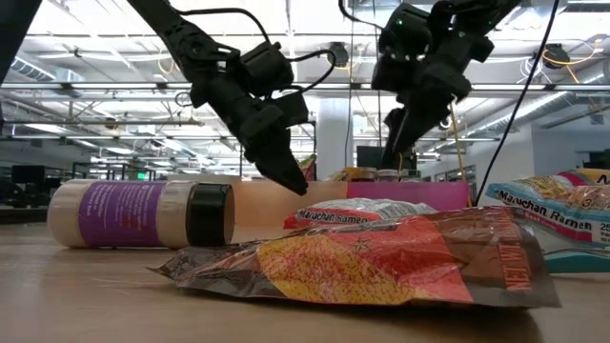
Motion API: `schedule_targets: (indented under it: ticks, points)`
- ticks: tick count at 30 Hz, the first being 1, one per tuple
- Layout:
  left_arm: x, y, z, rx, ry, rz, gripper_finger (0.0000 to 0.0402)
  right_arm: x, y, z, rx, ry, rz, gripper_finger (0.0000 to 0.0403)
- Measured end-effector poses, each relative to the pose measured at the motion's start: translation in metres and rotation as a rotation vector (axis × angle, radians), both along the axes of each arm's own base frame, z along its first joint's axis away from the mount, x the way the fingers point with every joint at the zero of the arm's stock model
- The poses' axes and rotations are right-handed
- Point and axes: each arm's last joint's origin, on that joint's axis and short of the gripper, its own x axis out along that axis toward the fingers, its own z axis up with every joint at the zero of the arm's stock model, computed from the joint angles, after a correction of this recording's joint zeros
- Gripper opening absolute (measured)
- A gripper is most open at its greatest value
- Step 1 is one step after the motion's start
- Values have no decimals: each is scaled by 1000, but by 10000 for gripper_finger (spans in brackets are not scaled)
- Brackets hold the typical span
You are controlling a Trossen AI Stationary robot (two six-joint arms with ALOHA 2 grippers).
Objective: Pick & Place Food Item
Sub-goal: Adjust the orange bin on the table
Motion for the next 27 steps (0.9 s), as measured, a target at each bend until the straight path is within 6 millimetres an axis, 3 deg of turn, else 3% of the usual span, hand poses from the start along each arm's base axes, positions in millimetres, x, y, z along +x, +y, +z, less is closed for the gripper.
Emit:
schedule_targets:
  ticks: [9, 27]
  points:
    - [3, 2, 4, 54, -6, 20, 239, -9, -1, -18, -115, 93, -79, 247]
    - [7, 5, 9, 108, -68, 39, 239, -20, -8, -32, -404, 224, -150, 234]
